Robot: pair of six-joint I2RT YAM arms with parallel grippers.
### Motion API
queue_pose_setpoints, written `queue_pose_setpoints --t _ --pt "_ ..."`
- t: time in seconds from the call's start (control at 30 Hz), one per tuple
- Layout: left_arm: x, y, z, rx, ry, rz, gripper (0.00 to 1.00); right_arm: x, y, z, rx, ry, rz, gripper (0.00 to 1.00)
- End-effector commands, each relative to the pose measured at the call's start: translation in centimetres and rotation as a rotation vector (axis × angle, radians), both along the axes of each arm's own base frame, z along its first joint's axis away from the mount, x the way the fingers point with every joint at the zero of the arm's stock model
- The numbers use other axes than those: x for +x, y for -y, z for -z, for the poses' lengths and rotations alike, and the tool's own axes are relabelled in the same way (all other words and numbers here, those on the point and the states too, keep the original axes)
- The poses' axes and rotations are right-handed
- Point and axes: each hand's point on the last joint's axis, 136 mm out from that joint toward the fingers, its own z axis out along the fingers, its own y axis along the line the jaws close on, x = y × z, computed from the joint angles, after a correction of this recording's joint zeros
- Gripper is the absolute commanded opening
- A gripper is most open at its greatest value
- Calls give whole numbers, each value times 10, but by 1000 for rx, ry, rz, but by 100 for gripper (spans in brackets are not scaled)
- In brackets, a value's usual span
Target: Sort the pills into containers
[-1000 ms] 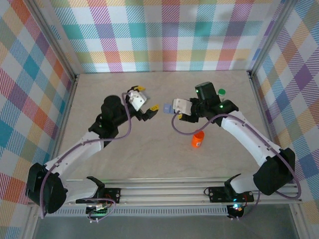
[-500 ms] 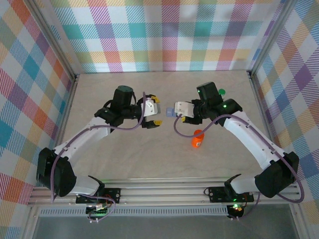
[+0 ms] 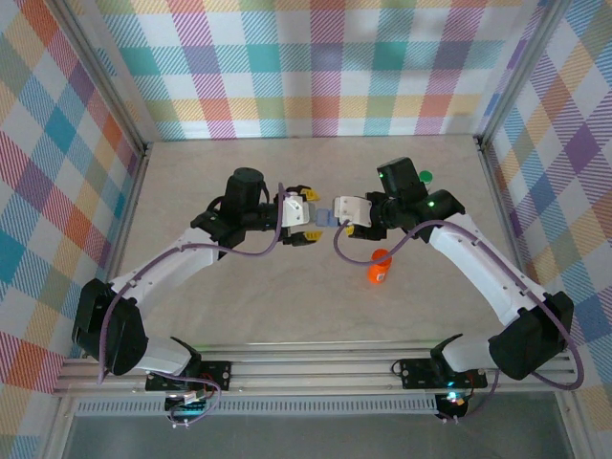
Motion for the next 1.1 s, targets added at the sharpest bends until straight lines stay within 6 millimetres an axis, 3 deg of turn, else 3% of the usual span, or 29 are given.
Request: queue_pose_setpoints --t 0.0,0.77,1.07 --pt "-7 5 -7 -13 19 54 75 -10 -7 -15 40 -9 -42 2" --pt "-19 12 -7 13 0 115 60 -12 -12 -10 45 -43 -63 2" --pt "-15 10 -1 38 -7 89 43 -17 -14 -11 60 -41 -77 2"
